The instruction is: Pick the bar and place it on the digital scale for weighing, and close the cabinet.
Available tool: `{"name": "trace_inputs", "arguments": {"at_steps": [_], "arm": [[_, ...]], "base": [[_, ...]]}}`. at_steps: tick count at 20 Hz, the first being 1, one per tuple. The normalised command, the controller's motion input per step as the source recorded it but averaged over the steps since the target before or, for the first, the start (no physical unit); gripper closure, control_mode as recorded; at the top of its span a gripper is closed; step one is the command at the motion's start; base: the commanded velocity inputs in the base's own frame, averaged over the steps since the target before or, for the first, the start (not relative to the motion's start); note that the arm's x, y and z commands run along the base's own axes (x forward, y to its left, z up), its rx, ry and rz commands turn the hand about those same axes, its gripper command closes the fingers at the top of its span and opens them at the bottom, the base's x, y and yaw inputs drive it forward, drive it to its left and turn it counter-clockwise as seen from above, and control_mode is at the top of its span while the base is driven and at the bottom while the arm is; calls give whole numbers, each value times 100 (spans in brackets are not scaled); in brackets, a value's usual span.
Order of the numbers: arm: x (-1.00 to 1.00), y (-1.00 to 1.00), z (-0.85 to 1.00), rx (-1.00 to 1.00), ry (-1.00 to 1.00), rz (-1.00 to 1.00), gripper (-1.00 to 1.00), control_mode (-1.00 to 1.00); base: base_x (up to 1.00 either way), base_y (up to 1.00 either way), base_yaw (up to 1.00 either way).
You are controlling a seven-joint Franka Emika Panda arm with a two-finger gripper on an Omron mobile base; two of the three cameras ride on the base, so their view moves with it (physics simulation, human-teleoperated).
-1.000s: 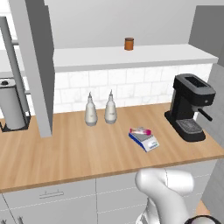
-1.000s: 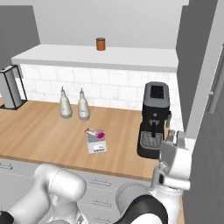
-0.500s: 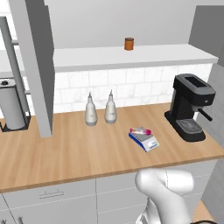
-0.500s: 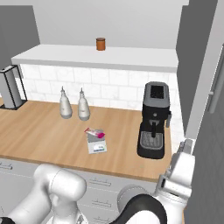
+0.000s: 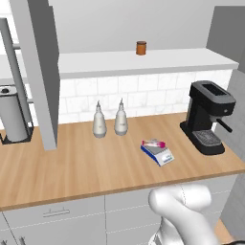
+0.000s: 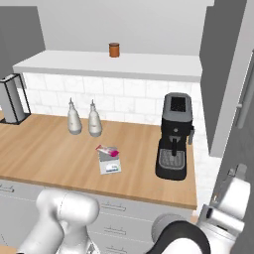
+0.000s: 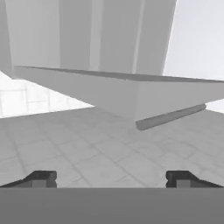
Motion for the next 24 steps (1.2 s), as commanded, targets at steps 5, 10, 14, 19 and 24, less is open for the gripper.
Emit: {"name": "trace_inputs", "arguments": {"at_steps": [5,10,14,19,24], "arm": [[53,-3,2,2,-3,13,-100,-100],[61,-17,4,6,-1,22,-100,-100],[41,-39,28,9,-4,25,-100,-100],[31,-19,44,3,-10,21,-100,-100],[0,12,42,0,-30,23,-100,-100]], "base": [[0,0,0],[0,0,0],[0,0,0],[0,0,0],[0,0,0]]}}
